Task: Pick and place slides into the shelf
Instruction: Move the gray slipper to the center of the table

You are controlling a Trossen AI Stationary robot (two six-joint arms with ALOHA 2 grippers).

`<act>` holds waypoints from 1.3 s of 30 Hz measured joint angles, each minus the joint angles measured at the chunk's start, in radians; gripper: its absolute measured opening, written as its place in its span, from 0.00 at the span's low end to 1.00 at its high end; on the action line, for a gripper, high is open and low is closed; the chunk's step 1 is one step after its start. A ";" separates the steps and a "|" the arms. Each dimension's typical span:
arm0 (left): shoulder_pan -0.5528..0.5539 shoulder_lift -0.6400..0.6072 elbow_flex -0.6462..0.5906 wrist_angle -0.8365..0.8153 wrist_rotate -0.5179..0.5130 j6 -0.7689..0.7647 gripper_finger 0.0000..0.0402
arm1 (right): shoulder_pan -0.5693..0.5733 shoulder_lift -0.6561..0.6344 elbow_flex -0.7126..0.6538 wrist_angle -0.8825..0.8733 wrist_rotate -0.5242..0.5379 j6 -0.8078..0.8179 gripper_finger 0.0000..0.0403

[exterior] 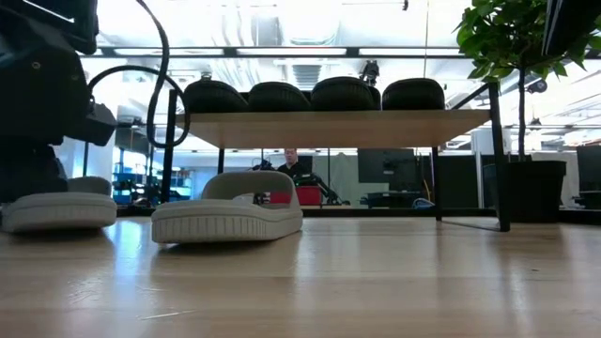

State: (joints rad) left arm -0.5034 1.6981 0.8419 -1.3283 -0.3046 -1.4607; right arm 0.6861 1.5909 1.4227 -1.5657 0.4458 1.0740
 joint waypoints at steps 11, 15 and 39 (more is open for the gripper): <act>-0.084 -0.082 0.225 0.005 0.037 0.210 0.00 | -0.017 0.000 0.000 0.000 0.000 -0.040 0.11; -0.196 -0.102 0.440 0.089 0.035 0.481 0.00 | -0.024 0.000 0.000 0.000 0.000 -0.087 0.11; 0.021 0.648 1.472 -0.204 -0.439 0.374 0.00 | 0.123 -0.173 -0.059 -0.006 -0.053 0.211 0.11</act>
State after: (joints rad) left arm -0.4828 2.3461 2.3144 -1.5319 -0.7440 -1.0865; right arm 0.8094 1.4183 1.3637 -1.5713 0.3923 1.2850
